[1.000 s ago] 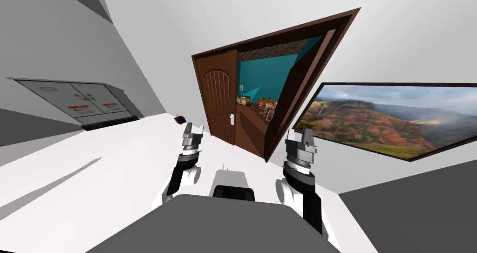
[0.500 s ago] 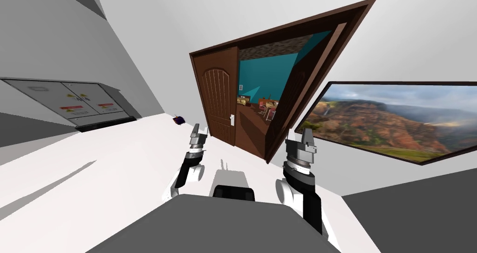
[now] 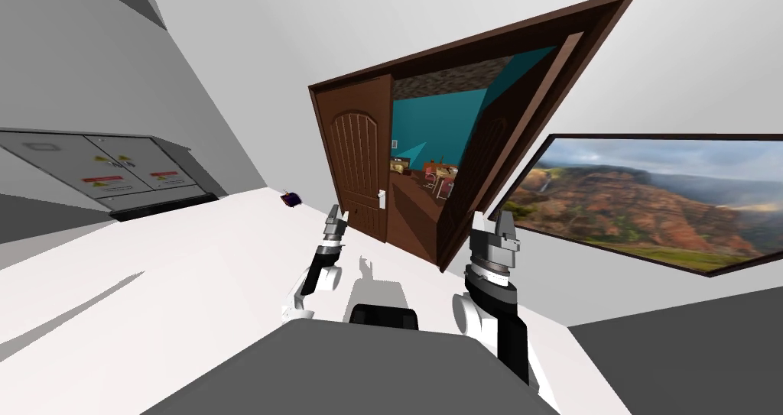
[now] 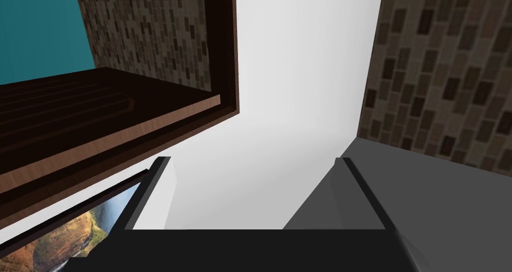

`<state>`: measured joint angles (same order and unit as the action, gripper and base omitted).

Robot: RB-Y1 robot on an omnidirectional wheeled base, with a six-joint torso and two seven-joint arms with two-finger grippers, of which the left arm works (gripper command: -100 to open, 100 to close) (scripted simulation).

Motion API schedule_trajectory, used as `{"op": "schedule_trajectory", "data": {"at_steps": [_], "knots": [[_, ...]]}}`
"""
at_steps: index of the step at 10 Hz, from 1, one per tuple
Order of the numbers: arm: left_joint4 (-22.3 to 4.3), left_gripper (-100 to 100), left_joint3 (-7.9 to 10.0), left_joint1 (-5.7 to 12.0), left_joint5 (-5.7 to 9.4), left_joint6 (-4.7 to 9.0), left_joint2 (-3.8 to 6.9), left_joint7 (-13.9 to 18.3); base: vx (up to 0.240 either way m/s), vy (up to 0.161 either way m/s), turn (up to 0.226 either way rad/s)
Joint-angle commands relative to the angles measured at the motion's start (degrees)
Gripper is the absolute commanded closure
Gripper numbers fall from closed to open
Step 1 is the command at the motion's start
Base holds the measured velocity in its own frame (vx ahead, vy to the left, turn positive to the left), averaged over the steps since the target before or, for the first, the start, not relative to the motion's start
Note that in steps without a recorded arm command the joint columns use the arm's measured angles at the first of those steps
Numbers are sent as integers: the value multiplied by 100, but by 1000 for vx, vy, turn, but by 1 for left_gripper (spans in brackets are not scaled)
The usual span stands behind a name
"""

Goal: Push the door open

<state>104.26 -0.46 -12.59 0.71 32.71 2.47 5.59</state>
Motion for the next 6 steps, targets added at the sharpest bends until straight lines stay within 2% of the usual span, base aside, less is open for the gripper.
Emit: {"op": "schedule_trajectory", "data": {"at_steps": [1, 2, 6], "knots": [[-286, -100, -52, 217, -12, -61, 0, -36, 84, 65, -22], [-338, -100, -52, 217, -12, -61, 0, -36, 53, 47, -11], [-1143, -100, -158, 710, -15, -170, 35, -78, 82, 58, -23]]}}
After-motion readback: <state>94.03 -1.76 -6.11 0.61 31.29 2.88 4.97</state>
